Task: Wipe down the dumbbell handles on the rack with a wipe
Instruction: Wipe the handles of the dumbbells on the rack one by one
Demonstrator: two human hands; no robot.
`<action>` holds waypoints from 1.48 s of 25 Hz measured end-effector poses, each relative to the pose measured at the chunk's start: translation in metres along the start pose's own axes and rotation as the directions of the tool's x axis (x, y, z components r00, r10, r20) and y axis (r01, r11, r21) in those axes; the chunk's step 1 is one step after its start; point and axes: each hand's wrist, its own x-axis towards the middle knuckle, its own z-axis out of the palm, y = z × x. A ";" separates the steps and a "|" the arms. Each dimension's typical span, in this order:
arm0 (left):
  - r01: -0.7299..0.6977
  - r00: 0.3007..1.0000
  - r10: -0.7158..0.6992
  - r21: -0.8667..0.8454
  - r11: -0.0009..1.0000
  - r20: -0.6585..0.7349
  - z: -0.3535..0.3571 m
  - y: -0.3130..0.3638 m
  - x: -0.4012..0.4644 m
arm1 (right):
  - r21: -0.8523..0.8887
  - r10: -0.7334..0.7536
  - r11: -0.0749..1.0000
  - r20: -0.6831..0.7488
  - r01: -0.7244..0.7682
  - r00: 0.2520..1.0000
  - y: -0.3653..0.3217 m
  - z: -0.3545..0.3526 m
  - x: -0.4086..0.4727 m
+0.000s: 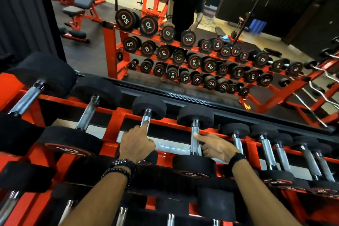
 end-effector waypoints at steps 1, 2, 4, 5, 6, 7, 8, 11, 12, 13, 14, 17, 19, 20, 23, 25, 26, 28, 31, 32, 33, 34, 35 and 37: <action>0.004 1.000 -0.004 0.000 1.000 0.002 0.001 -0.001 0.002 | 0.016 0.004 1.000 0.017 -0.004 1.000 -0.001 0.001 0.003; 0.003 1.000 -0.003 0.004 1.000 0.008 0.000 -0.001 0.003 | 0.030 0.000 1.000 0.006 0.000 1.000 -0.004 0.005 0.001; -0.007 1.000 0.007 0.000 1.000 0.013 -0.001 -0.002 0.001 | 0.051 -0.003 0.999 -0.021 0.005 1.000 0.000 0.012 0.003; -0.004 1.000 0.004 -0.010 1.000 0.011 -0.001 -0.003 0.000 | 0.066 -0.010 0.998 -0.021 0.012 1.000 0.005 0.012 0.007; 0.000 1.000 0.000 -0.021 1.000 0.013 -0.001 -0.002 -0.001 | 0.057 -0.007 0.998 -0.023 0.008 1.000 0.004 0.010 0.006; 0.002 1.000 -0.002 -0.027 1.000 0.014 -0.001 -0.002 -0.001 | 0.031 0.004 1.000 -0.012 -0.004 1.000 0.002 0.008 0.005; 0.004 1.000 -0.004 -0.021 1.000 0.014 0.001 -0.001 0.000 | -0.021 0.017 1.000 -0.021 -0.017 1.000 -0.001 0.006 0.005; 0.008 1.000 -0.007 -0.025 1.000 0.029 0.000 -0.002 0.003 | -0.050 0.051 0.997 -0.052 -0.054 0.997 -0.002 0.013 0.015; 0.006 0.999 -0.004 -0.034 0.999 0.032 -0.001 -0.002 0.001 | -0.004 0.065 0.998 -0.061 -0.066 0.996 0.000 0.016 0.018; 0.007 0.999 -0.006 -0.037 0.999 0.032 -0.001 -0.002 0.000 | 0.016 0.078 0.997 -0.072 -0.077 0.994 0.003 0.018 0.019; 0.010 0.999 -0.008 -0.045 0.999 0.034 -0.002 -0.003 -0.001 | -0.014 0.081 0.997 -0.085 -0.082 0.993 0.005 0.019 0.016; 0.001 1.000 0.000 -0.042 0.999 0.024 0.000 -0.002 0.000 | -0.271 0.004 0.962 -0.138 -0.042 0.990 0.005 0.013 0.016; 0.007 1.000 -0.006 -0.036 0.999 0.027 0.000 -0.003 0.001 | -0.352 -0.017 0.935 -0.184 -0.050 0.983 0.002 0.017 0.015; 0.004 0.999 -0.002 -0.039 0.999 0.037 -0.001 -0.002 0.001 | -0.340 -0.014 0.939 -0.201 -0.056 0.979 0.001 0.019 0.012; 0.008 0.999 -0.006 -0.040 0.999 0.034 -0.001 -0.003 0.000 | -0.384 -0.084 0.923 -0.242 -0.016 0.967 0.006 0.023 0.010; 0.010 0.999 -0.009 -0.042 0.999 0.038 -0.001 -0.003 0.002 | -0.495 -0.183 0.869 -0.314 0.004 0.932 0.010 0.024 0.006; 0.009 0.999 -0.008 -0.038 0.999 0.039 -0.001 -0.003 0.001 | -0.539 -0.239 0.842 -0.344 0.018 0.908 0.013 0.023 0.006; 0.006 0.999 -0.004 -0.037 0.999 0.042 -0.002 -0.002 0.000 | -0.590 -0.356 0.804 -0.372 0.078 0.857 0.017 0.023 0.000; -0.001 0.999 0.002 -0.038 0.999 0.032 -0.001 -0.003 0.001 | -0.312 -0.412 0.906 -0.493 0.287 0.766 0.011 0.017 -0.015; -0.002 0.999 0.003 -0.038 0.999 0.036 -0.001 -0.004 0.001 | -0.188 -0.394 0.918 -0.544 0.349 0.741 0.011 0.013 -0.017; -0.005 0.999 0.007 -0.037 0.999 0.041 -0.001 -0.004 0.002 | -0.091 -0.376 0.911 -0.581 0.402 0.722 0.012 0.011 -0.018; -0.009 0.999 0.011 -0.040 0.999 0.043 0.000 -0.005 0.002 | -0.020 -0.346 0.907 -0.604 0.421 0.718 0.016 0.010 -0.018; -0.016 0.999 0.017 -0.044 0.999 0.042 0.000 -0.005 0.001 | 0.052 -0.309 0.901 -0.618 0.430 0.723 0.023 0.013 -0.019; -0.023 0.999 0.025 -0.039 0.999 0.041 0.000 -0.005 0.002 | 0.083 -0.300 0.883 -0.657 0.462 0.691 0.042 0.025 -0.023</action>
